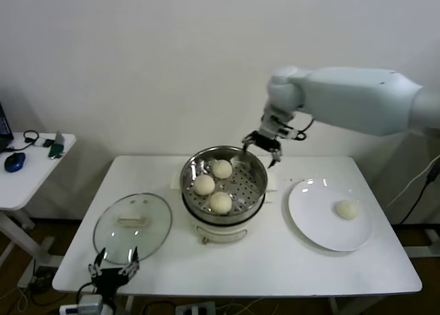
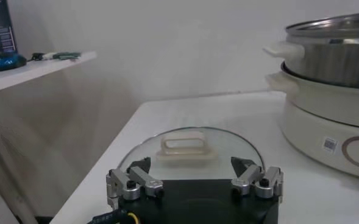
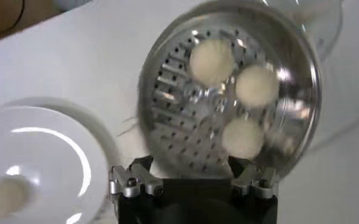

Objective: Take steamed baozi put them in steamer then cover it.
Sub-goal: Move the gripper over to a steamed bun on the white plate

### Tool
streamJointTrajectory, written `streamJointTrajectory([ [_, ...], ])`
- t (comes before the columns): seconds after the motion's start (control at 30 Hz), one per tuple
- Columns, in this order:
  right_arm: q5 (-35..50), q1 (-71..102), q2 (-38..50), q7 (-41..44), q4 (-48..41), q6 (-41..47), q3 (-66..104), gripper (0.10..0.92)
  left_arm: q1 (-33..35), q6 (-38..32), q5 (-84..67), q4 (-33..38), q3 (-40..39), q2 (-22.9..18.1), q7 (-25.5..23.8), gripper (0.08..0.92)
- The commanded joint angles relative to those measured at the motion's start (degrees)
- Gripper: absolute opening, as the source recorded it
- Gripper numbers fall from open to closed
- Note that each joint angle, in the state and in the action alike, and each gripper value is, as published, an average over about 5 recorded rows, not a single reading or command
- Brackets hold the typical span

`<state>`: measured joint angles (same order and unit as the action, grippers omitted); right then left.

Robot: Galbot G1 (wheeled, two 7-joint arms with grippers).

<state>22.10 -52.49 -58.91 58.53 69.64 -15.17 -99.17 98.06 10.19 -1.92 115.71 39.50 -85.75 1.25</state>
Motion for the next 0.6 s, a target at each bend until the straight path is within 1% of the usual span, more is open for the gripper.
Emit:
streamJointTrajectory([
  [0.03, 6.8, 1.3, 20.8, 1.0, -2.5, 14.3, -7.0, 0.823, -0.1, 0.0, -0.1, 0.2, -0.1, 0.3, -0.1, 0.823],
  [0.17, 0.5, 9.5, 24.8, 0.9, -5.5, 12.7, -1.3, 0.823, -0.1, 0.0, -0.1, 0.4, 0.0, 0.4, -0.2, 0.823],
  [0.27, -3.3, 16.4, 25.7, 0.9, -8.4, 11.5, 4.7, 0.823, 0.1, 0.0, 0.0, 0.6, 0.1, 0.5, -0.2, 0.823],
  [0.47, -10.6, 28.5, 24.2, 0.4, -15.8, 9.1, 15.2, 0.823, 0.8, 0.1, 0.1, 1.2, 0.3, 0.3, -0.2, 0.823],
  [0.6, -13.3, 33.8, 23.0, -0.1, -19.3, 8.2, 19.6, 0.823, 1.7, -0.2, 0.2, 1.2, 0.4, 0.1, -0.1, 0.823],
])
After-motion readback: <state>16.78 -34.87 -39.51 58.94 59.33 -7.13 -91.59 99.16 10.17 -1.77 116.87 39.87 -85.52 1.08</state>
